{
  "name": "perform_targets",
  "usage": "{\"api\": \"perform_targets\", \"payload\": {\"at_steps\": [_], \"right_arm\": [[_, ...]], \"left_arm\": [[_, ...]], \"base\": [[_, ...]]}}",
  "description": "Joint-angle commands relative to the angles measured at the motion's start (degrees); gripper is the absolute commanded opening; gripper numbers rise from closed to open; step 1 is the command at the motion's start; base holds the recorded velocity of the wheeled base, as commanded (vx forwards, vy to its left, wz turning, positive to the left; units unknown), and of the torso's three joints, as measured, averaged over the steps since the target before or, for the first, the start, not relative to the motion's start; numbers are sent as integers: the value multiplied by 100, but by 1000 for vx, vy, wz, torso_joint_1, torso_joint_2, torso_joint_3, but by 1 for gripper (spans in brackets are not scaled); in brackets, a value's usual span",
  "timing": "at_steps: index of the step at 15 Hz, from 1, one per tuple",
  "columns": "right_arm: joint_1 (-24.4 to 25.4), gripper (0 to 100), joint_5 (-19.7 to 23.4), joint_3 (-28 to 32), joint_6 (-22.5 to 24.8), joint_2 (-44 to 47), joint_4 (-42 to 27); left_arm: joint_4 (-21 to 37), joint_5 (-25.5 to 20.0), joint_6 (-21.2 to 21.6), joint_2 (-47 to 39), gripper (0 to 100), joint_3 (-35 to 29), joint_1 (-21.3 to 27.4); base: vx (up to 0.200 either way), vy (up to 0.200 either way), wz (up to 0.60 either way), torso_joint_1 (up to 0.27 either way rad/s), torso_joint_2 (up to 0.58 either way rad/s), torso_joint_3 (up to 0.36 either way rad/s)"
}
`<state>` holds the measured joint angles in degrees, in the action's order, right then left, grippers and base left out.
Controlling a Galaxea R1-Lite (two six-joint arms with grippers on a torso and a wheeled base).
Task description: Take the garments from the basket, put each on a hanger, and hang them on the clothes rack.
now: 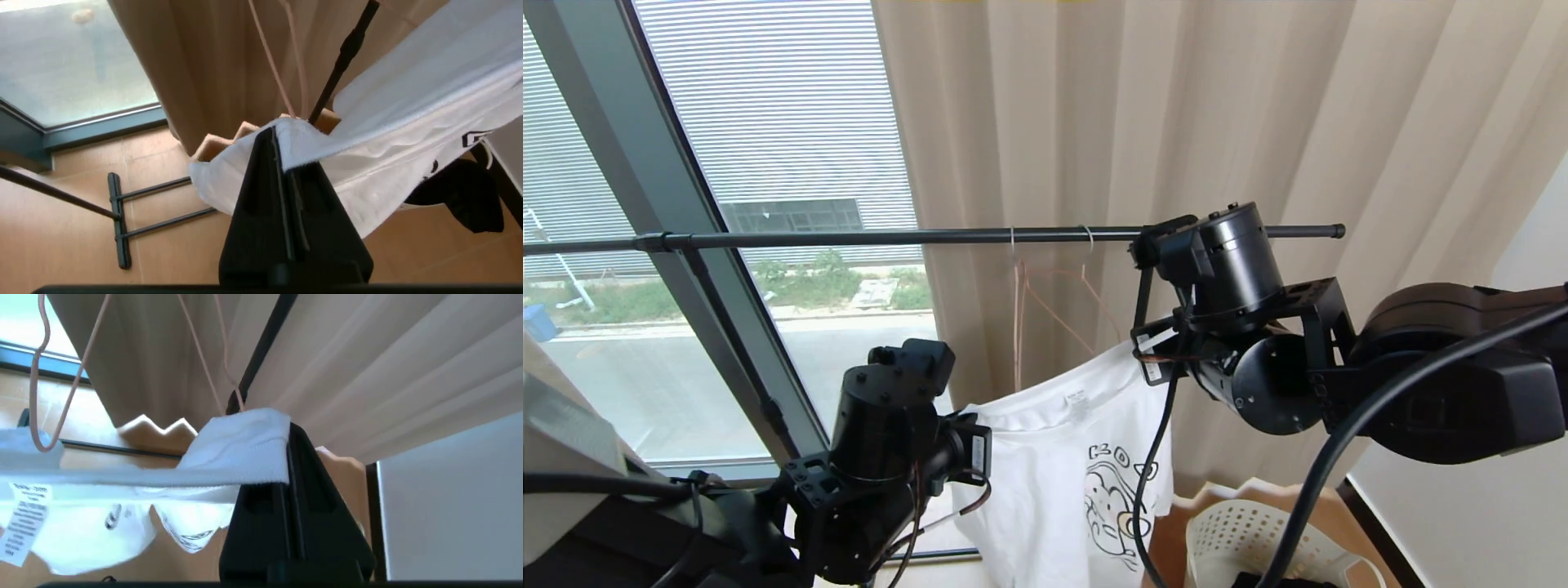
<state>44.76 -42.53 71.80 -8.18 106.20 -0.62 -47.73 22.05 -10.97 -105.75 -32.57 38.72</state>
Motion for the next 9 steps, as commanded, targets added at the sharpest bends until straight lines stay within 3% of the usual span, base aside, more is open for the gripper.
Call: {"api": "perform_targets", "payload": {"at_steps": [1,5,8,9], "right_arm": [[155,0,-27,-298,132,-161,-8],[349,0,-282,-580,308,-161,-26],[463,0,-291,-588,484,-223,-17],[463,0,-291,-580,537,-267,-17]], "left_arm": [[18,1,218,415,0,-74,-233],[536,-17,1062,740,0,-311,-426],[1925,-219,1124,1268,0,-988,-374],[2145,-324,1124,1347,0,-1084,-374]], "base": [[0,0,0,0,0,0],[0,0,0,0,0,0],[0,0,0,0,0,0],[0,0,0,0,0,0]]}}
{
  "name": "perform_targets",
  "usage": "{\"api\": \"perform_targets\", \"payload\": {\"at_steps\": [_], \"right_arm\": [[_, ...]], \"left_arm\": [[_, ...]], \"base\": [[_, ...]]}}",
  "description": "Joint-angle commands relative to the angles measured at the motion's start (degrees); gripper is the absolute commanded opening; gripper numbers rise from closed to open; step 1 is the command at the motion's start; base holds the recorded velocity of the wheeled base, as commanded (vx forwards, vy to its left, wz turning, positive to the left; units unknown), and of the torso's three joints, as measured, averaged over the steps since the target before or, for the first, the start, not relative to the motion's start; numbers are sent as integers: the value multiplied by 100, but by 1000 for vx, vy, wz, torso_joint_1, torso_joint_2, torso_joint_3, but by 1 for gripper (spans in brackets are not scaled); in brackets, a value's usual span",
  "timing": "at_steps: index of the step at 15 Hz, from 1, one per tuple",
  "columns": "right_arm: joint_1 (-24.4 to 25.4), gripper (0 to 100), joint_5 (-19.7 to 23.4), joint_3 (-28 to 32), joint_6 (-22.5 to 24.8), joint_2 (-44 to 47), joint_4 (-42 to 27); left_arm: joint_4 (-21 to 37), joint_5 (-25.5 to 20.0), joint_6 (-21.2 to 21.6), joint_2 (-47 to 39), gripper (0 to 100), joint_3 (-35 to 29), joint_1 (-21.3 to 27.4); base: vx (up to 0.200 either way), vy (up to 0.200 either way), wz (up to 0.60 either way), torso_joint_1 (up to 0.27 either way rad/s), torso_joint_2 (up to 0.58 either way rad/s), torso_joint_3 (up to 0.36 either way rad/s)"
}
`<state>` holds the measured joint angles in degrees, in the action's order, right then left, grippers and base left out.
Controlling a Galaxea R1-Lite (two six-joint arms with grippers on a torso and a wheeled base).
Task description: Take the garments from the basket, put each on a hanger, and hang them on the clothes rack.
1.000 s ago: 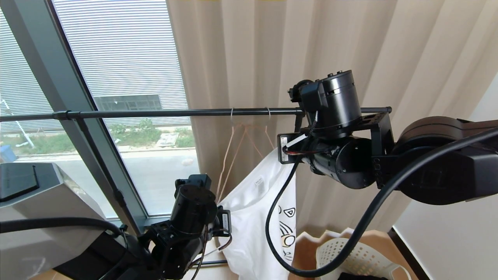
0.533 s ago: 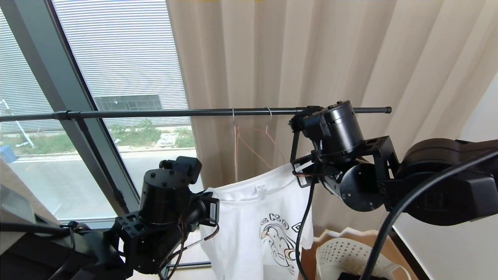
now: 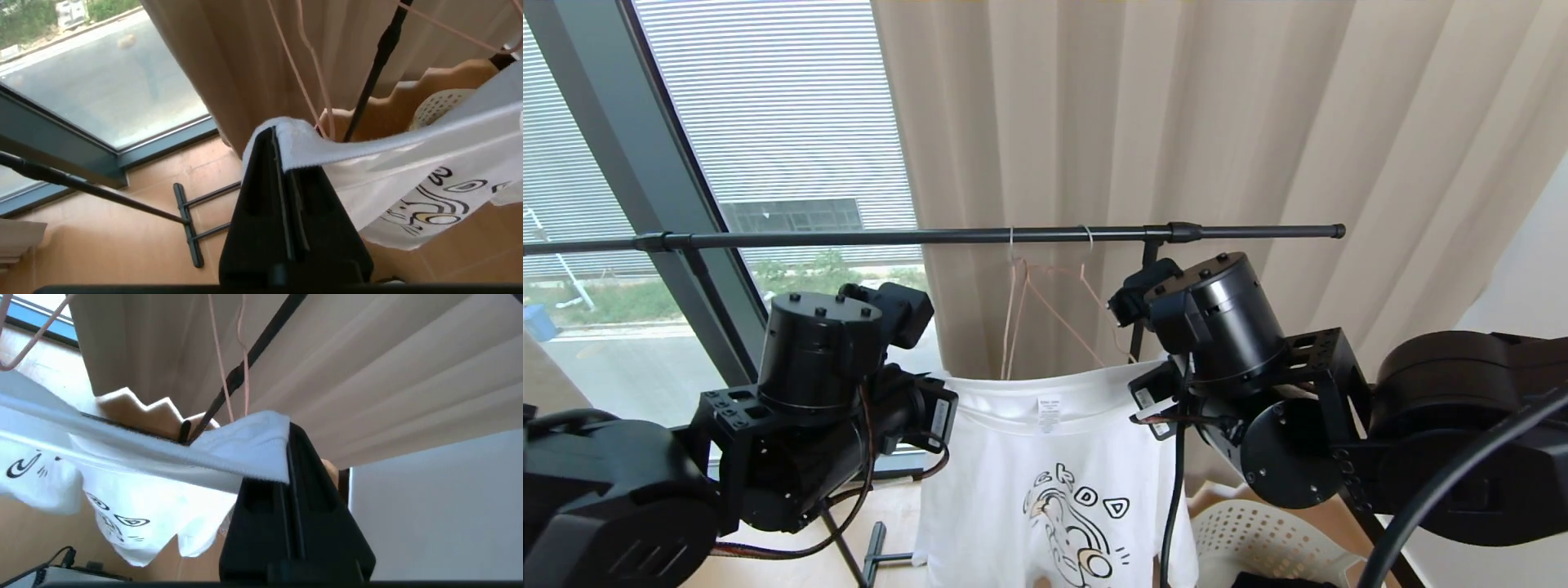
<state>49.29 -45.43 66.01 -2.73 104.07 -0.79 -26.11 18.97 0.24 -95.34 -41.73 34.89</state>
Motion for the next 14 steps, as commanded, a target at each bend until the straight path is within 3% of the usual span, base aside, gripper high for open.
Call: {"api": "perform_targets", "payload": {"at_steps": [1,4,7,8,11,14], "right_arm": [[64,0,8,-1,115,-212,-26],[-7,0,131,571,915,-475,-351],[-165,0,307,729,563,-379,-870],[-165,0,641,738,255,-247,-896],[-174,0,667,826,238,-432,-1011],[-139,0,808,834,238,-871,-1635]], "left_arm": [[572,-236,2,490,0,-424,9],[1416,-561,2,578,0,-855,-17],[1750,-622,2,561,0,-1101,-26],[1741,-640,11,543,0,-1083,-26],[1732,-728,11,525,0,-1118,-70],[1715,-1018,125,482,0,-1215,-299]], "base": [[0,0,0,0,0,0],[0,0,0,0,0,0],[0,0,0,0,0,0],[0,0,0,0,0,0],[0,0,0,0,0,0],[0,0,0,0,0,0]]}}
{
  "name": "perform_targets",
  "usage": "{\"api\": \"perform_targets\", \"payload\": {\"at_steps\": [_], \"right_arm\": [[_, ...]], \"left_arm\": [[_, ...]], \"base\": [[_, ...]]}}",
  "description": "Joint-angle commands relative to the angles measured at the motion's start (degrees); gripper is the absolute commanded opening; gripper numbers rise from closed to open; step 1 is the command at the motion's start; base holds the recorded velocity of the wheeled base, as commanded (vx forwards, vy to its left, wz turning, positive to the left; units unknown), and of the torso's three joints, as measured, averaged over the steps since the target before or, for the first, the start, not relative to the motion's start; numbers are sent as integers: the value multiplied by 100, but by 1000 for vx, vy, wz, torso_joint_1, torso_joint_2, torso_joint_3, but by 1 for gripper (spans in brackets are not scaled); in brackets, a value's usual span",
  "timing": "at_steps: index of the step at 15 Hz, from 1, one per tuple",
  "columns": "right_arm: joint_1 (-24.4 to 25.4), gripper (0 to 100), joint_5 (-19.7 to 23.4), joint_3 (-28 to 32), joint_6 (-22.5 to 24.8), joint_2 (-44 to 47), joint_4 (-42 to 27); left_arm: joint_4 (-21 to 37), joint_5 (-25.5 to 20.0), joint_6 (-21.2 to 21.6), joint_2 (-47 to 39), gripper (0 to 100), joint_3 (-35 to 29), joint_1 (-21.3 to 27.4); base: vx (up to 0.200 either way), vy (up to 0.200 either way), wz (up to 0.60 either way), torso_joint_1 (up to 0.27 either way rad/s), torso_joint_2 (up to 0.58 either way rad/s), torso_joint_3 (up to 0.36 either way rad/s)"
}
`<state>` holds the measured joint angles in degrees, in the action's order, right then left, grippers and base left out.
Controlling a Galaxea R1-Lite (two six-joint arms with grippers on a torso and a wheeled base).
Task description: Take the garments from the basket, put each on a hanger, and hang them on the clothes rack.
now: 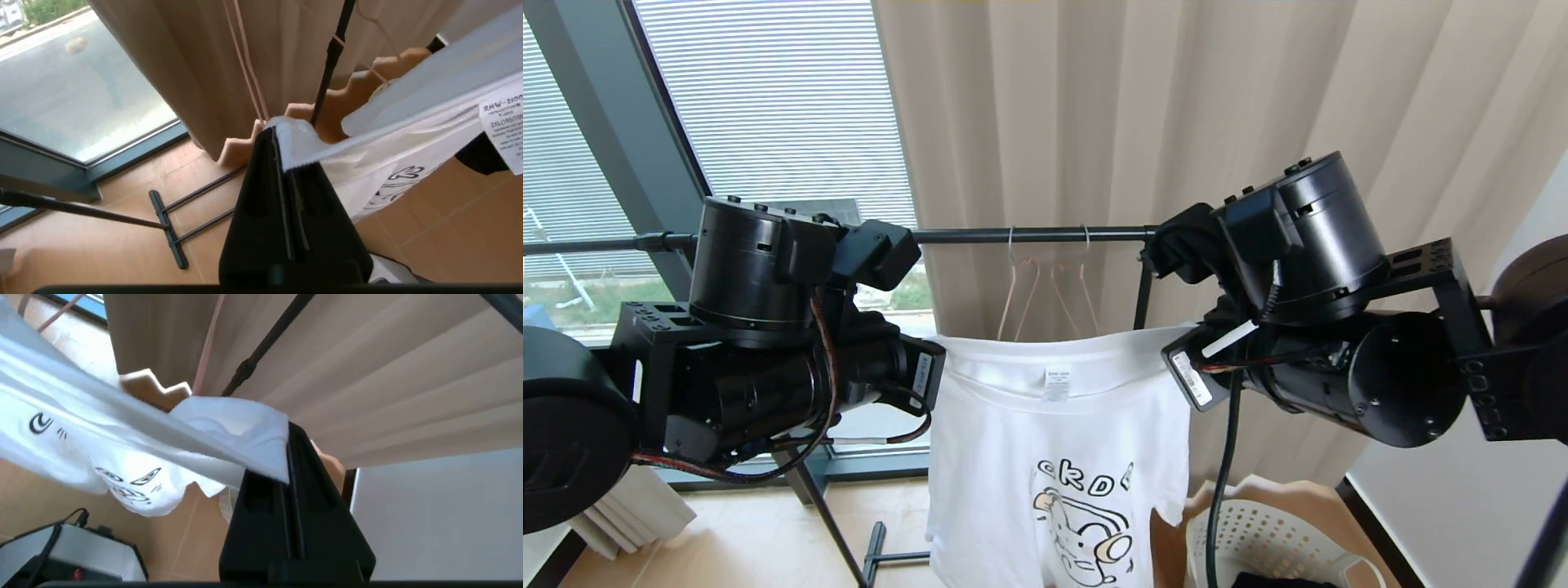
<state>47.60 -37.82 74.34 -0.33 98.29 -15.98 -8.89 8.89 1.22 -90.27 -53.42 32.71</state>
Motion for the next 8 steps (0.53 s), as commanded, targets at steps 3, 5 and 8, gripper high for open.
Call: {"api": "perform_targets", "payload": {"at_steps": [3,5,8], "right_arm": [[346,0,486,-16,-11,-504,-669],[469,0,1004,19,-11,-522,-986],[873,0,1136,11,-81,-460,-995]], "left_arm": [[-17,-265,54,-210,0,-512,-115],[-17,-326,80,-412,0,-828,-115],[-34,-599,54,-773,0,-1355,-177]], "base": [[0,0,0,0,0,0],[0,0,0,0,0,0],[0,0,0,0,0,0]]}}
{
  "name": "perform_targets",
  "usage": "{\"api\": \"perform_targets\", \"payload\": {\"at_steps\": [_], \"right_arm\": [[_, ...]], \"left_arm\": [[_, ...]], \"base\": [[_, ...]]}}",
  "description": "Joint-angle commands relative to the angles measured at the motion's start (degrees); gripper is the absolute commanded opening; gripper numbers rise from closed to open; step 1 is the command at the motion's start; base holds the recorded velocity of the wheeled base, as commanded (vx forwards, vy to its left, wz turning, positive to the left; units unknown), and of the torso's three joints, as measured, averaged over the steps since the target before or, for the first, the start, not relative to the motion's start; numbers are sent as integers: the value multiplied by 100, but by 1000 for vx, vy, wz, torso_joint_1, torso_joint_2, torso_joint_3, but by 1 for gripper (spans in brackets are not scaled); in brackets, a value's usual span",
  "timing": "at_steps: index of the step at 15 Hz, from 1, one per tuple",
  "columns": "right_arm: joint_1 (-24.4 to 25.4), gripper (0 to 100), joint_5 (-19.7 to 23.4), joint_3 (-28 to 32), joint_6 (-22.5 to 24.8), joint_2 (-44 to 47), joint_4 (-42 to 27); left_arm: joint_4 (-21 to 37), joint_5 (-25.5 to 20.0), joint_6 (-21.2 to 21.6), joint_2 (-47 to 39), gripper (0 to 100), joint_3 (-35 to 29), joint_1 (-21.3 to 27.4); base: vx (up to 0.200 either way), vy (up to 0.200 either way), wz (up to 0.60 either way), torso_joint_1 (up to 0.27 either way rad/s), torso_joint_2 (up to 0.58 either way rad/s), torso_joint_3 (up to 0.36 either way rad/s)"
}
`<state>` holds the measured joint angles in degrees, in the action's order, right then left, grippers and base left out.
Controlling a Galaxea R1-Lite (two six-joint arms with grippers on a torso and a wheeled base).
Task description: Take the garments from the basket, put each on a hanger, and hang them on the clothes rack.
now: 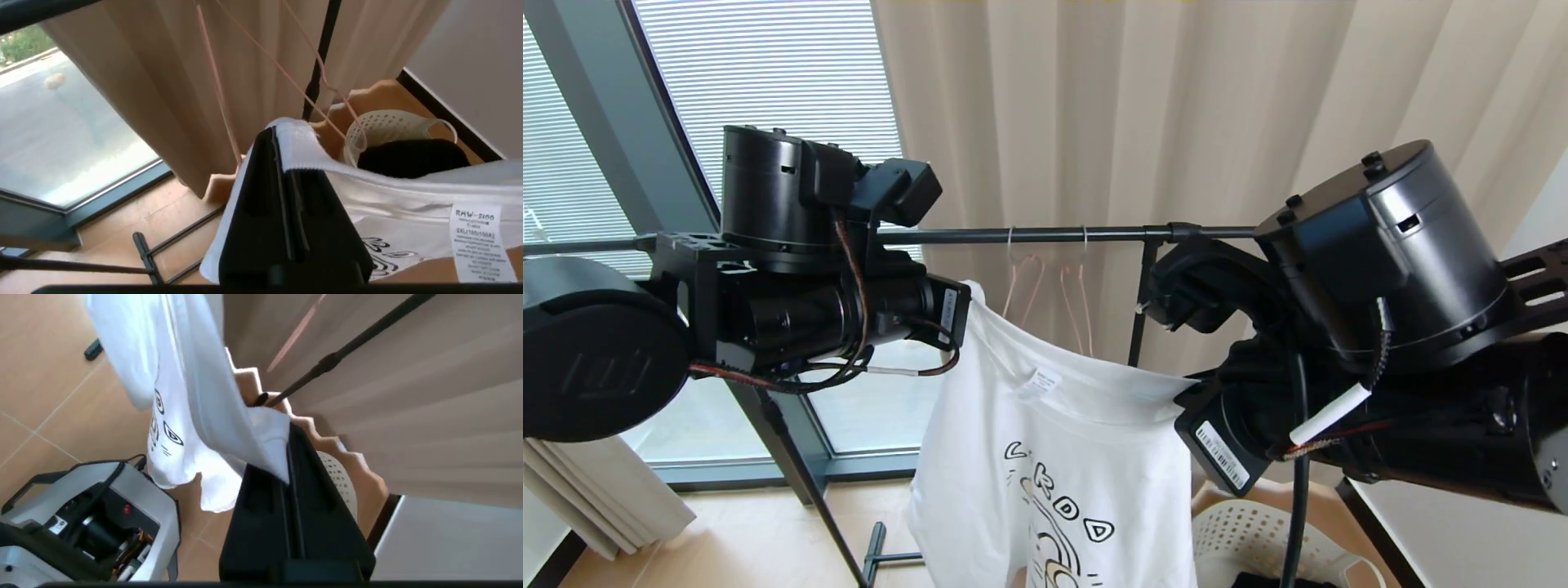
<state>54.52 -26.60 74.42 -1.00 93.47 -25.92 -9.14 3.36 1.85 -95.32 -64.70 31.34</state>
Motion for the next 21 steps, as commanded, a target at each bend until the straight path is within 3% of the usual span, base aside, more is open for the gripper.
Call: {"api": "perform_targets", "payload": {"at_steps": [1,4,6,8,11,13,16,18,20,21], "right_arm": [[402,0,120,20,-155,58,25],[859,0,217,389,-884,515,43],[1219,0,208,986,-1719,1095,43],[1377,0,208,1681,-2519,1666,34],[1404,0,190,2305,-3126,1939,34],[1386,0,138,2138,-3126,1860,-36],[1193,0,129,1795,-2669,1429,-194],[815,0,129,1127,-1825,840,-476],[446,0,120,828,-1341,611,-467],[68,0,-82,767,-1095,629,-476]], "left_arm": [[0,-240,-71,-435,0,-562,-40],[9,-407,-168,-584,0,-931,-23],[0,-670,-177,-567,0,-1028,12],[0,-697,-177,-567,0,-1036,47],[0,-688,-238,-567,0,-1010,135],[9,-688,-247,-558,0,-1010,135],[44,-679,-238,-488,0,-992,65],[132,-670,-185,-330,0,-948,-58],[413,-662,-177,-110,0,-834,-111],[703,-662,-133,92,0,-729,-155]], "base": [[0,0,0,0,0,0],[0,0,0,0,0,0],[0,0,0,0,0,0],[0,0,0,0,0,0],[0,0,0,0,0,0],[0,0,0,0,0,0],[0,0,0,0,0,0],[0,0,0,0,0,0],[0,0,0,0,0,0],[0,0,0,0,0,0]]}}
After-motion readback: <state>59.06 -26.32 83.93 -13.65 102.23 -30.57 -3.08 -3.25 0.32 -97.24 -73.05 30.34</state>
